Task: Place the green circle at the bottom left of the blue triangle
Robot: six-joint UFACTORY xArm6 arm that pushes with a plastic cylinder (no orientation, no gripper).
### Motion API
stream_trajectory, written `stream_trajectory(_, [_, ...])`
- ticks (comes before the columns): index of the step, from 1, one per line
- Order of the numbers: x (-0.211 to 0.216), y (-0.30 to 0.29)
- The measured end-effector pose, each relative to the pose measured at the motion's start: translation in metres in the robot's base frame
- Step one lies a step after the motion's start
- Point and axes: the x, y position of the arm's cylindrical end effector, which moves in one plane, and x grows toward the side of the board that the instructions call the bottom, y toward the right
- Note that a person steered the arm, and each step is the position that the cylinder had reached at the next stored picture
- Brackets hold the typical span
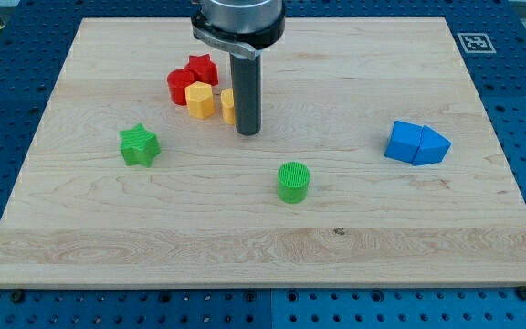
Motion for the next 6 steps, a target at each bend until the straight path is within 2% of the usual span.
stream_trajectory(2, [-0.026,-0.017])
stream_trajectory(6, [-0.041,-0.021])
